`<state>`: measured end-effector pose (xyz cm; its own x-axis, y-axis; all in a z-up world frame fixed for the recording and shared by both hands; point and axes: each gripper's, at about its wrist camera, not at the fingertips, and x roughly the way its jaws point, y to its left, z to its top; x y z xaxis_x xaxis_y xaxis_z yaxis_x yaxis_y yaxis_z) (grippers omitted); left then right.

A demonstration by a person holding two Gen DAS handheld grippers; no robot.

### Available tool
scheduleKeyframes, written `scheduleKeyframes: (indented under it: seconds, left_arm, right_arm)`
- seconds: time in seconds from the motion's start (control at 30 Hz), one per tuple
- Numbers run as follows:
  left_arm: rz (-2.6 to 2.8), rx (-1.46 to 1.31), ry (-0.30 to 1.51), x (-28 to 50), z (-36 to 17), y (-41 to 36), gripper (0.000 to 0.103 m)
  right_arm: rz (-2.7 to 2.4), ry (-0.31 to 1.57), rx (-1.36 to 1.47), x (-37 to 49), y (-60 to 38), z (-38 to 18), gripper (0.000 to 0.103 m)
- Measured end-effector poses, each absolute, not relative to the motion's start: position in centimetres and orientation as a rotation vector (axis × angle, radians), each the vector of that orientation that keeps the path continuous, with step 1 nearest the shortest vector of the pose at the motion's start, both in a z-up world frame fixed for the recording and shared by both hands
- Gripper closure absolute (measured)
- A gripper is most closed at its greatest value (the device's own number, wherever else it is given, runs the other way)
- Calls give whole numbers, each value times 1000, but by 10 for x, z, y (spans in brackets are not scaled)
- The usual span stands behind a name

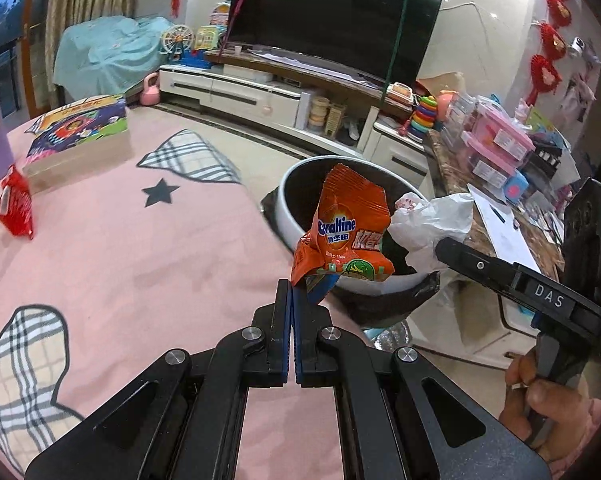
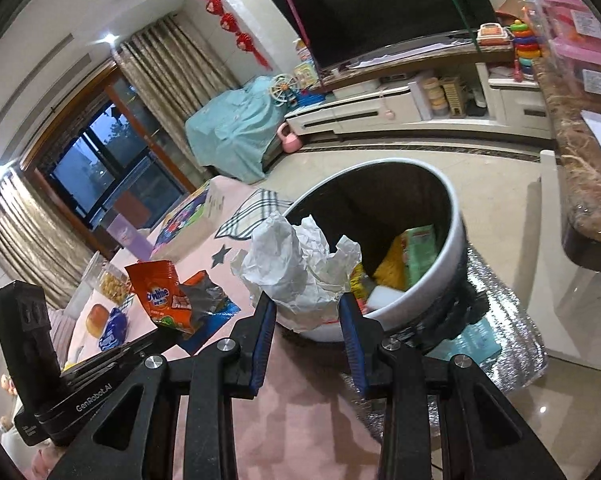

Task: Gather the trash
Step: 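Carry the orange bag and crumpled tissue over the trash bin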

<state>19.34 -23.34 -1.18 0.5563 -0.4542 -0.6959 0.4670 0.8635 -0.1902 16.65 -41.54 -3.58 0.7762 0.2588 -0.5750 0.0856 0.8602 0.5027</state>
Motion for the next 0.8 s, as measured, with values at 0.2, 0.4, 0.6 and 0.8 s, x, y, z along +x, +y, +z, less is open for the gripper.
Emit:
scheduleKeyframes:
  seconds: [0.2, 0.4, 0.6, 0.8]
  left_arm:
    - [-553, 40, 813, 199, -8, -246, 102]
    - [-558, 61, 813, 206, -7, -261, 103]
    - [-560, 82, 813, 213, -6, -274, 103]
    - [-560, 105, 817, 220, -8, -286, 103]
  right_arm:
    - [75, 686, 536, 170, -426, -37, 70]
    - [60, 688, 536, 177, -436, -36, 70]
    - [49, 693, 528, 186, -442, -36, 69]
    - [43, 707, 522, 196, -448, -37, 68]
